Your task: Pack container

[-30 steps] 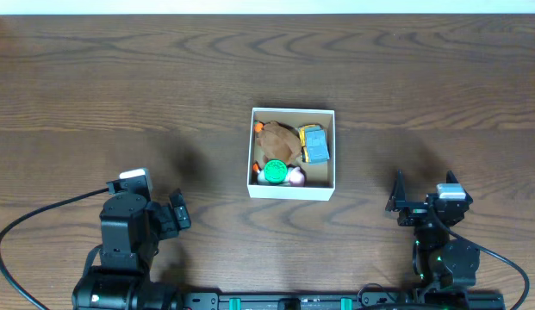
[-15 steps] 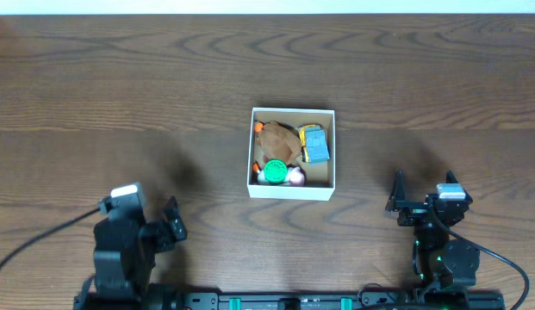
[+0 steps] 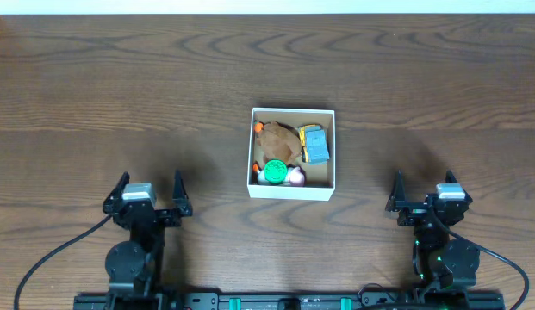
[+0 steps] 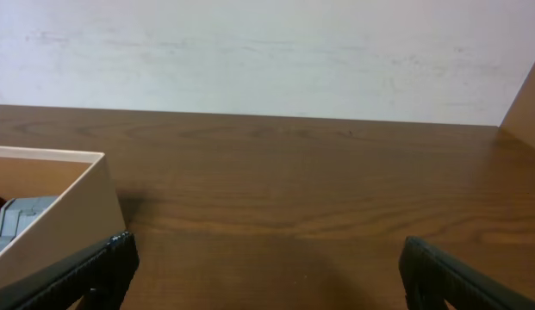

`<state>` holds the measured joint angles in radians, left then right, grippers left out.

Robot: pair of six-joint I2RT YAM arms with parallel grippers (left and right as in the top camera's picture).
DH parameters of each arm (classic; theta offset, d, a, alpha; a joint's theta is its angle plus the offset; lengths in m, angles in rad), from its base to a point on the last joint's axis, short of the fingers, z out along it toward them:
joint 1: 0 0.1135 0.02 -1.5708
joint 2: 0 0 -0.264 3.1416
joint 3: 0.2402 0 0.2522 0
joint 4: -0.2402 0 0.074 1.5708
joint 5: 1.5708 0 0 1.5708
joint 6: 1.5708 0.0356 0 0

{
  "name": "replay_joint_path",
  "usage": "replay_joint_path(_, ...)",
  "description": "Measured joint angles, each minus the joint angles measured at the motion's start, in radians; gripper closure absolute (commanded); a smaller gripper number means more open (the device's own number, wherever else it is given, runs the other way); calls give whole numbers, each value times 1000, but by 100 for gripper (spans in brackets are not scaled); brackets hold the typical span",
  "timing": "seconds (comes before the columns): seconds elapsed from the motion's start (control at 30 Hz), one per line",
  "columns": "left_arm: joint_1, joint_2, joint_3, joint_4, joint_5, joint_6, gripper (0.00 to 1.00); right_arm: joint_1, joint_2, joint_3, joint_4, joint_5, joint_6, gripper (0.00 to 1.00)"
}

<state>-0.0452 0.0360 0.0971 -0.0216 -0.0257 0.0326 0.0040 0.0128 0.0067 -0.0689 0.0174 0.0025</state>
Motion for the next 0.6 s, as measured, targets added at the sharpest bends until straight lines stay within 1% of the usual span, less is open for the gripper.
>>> replay_joint_path(0.07, 9, -3, -38, 56, 2, 21, 2, 0, 0, 0, 0, 0, 0, 1)
replay_joint_path(0.13, 19, -14, -71, 70, 5, 35, 2, 0, 0, 0, 0, 0, 0, 1)
replay_joint_path(0.2, 31, -22, -89, 34, 5, 47, 2, 0, 0, 0, 0, 0, 0, 1)
replay_joint_path(0.37, 37, -25, -81, 2, 23, 46, 2, 0, 0, 0, 0, 0, 0, 1)
replay_joint_path(0.6, 37, -25, -76, -8, 27, 46, 2, 0, 0, 0, 0, 0, 0, 1)
